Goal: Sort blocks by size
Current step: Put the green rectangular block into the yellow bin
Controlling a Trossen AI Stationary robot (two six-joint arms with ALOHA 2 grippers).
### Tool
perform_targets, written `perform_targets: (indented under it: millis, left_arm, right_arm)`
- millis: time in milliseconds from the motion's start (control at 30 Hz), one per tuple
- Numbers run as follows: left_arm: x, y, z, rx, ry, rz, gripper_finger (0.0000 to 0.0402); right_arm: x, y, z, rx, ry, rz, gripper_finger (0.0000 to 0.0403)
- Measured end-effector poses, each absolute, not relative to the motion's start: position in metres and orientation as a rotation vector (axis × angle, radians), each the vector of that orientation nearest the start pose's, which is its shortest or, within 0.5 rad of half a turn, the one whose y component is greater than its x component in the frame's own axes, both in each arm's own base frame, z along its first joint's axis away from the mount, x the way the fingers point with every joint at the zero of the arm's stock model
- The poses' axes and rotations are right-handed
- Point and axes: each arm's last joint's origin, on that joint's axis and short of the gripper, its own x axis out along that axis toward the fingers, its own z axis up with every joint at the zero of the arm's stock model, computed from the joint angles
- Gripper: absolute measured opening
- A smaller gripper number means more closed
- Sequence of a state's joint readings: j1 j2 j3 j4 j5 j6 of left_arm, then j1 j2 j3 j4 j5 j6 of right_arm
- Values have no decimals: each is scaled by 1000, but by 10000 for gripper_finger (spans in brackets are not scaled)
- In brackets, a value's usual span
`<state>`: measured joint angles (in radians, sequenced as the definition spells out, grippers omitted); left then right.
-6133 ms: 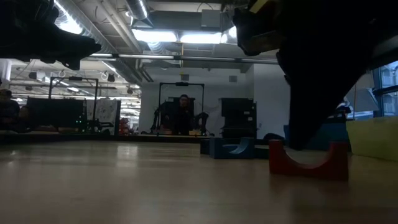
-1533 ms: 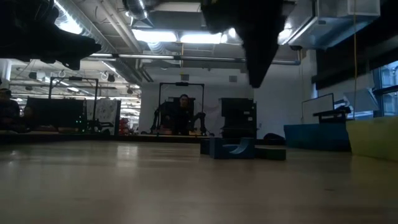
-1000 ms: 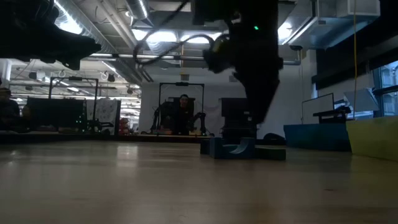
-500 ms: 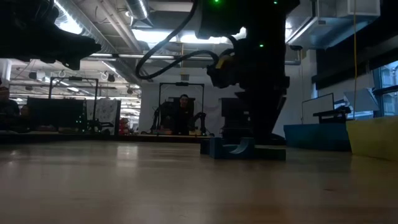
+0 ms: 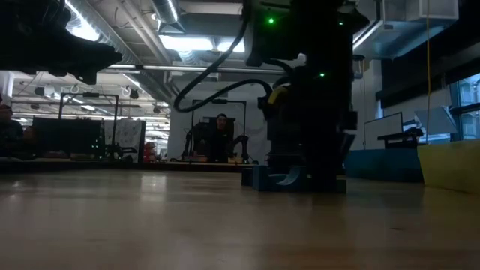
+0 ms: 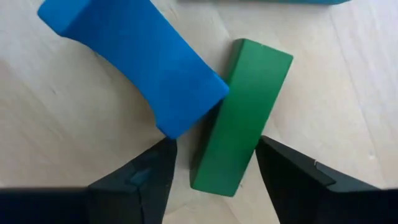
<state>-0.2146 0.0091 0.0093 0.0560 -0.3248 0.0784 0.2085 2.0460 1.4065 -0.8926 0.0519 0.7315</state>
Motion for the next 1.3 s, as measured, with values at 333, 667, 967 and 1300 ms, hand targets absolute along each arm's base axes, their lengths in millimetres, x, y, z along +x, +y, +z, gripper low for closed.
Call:
perform_targets:
  millis: [333,667,967,1300]
  left_arm:
    - [96,-11,171,63,-50,112,100]
    - [96,-11,171,63,-50,112,100]
    - [96,-11,171,63,-50,113,100]
    - [96,-11,171,63,-50,112,100]
  right_arm:
    - [368,76,140,375,1473,-428,109]
    - [347,71,151,280,1601,-480,106]
    - [309,75,201,192,1691,-595,106]
    - [266,99,231,96,1700,-717,106]
